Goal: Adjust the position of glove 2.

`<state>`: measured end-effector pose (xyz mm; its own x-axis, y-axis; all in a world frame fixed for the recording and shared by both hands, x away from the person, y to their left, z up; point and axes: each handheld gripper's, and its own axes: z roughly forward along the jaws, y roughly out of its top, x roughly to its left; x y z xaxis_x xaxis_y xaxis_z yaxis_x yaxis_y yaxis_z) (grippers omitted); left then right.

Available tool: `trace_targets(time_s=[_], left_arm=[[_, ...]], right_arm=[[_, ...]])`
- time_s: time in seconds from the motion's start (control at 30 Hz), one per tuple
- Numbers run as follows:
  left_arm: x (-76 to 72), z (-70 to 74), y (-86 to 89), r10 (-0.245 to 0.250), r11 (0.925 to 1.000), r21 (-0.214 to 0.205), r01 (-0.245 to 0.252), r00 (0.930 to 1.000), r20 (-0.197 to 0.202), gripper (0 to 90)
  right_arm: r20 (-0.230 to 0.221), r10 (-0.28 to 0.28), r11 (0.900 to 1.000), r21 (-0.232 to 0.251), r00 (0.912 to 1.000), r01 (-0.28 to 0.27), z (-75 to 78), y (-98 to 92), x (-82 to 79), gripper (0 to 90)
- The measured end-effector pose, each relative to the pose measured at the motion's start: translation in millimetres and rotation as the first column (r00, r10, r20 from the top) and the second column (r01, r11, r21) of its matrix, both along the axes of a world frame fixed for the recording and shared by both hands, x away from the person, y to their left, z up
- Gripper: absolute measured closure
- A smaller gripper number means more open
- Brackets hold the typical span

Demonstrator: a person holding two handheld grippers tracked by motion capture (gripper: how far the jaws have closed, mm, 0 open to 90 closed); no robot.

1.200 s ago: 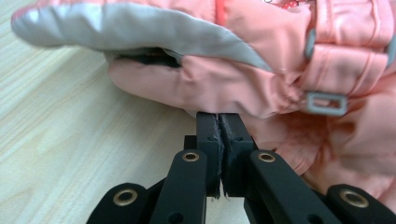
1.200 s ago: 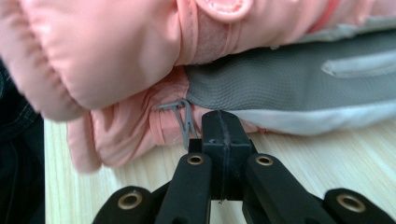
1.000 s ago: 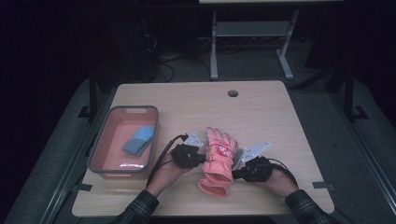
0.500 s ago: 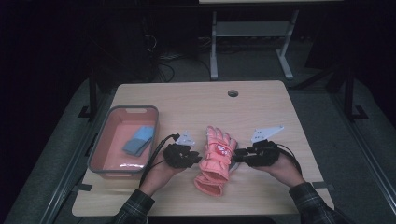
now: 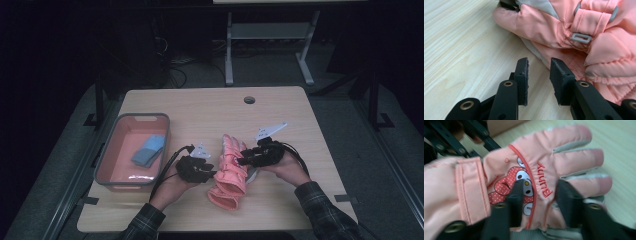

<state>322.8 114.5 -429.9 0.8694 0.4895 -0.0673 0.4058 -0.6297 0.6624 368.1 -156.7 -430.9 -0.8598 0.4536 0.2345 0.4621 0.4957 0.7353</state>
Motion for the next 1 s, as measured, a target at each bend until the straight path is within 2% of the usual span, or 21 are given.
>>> trace_targets(time_s=[0.1,0.17,0.33,0.53,0.57,0.67,0.77,0.87,1.0], left_arm=[[-0.4,-1.2,-2.1,-0.003,1.0,0.005,0.003,1.0,-0.005,67.4],[-0.4,-0.5,-2.0,-0.003,1.0,0.004,0.003,1.0,-0.003,67.4],[0.8,1.9,1.5,0.006,1.0,-0.004,-0.006,0.9999,0.01,67.4],[0.6,4.5,3.2,0.013,0.9998,-0.014,-0.013,0.9998,0.014,67.4],[0.2,4.5,2.4,0.018,0.9996,-0.021,-0.018,0.9998,0.013,67.3],[-0.3,4.8,1.5,0.01,0.9999,-0.01,-0.01,0.9998,0.015,66.9],[-0.5,4.5,0.6,0.012,0.9998,-0.017,-0.012,0.9998,0.015,66.9],[0.2,4.4,1.1,0.01,0.9998,-0.017,-0.01,0.9998,0.016,66.9],[-0.5,4.9,0.0,0.002,0.9997,-0.023,-0.002,0.9999,0.016,66.9]], right_arm=[[0.002,-0.004,0.9999,-0.011,1.0,0.004,-3.4,0.2,-0.5,82.5],[0.003,-0.013,0.9999,-0.007,0.9999,0.013,-2.2,0.2,-1.7,87.1],[0.027,-0.027,0.9996,-0.007,0.9993,0.027,11.3,-3.4,-8.2,88.2],[0.015,-0.046,0.9985,-0.03,0.9988,0.046,26.1,-10.2,-23.5,88.2],[0.008,-0.054,0.9982,-0.026,0.9985,0.054,28.0,-11.7,-25.8,88.2],[0.023,-0.078,0.9969,-0.001,0.9967,0.078,35.9,-17.3,-29.1,88.3],[0.032,-0.111,0.9937,0.017,0.9933,0.111,44.0,-22.1,-31.3,88.5],[0.023,-0.149,0.9883,0.037,0.9886,0.148,51.1,-26.9,-36.9,88.7],[0.004,-0.162,0.9853,0.056,0.9868,0.161,54.6,-29.2,-46.6,88.8]])
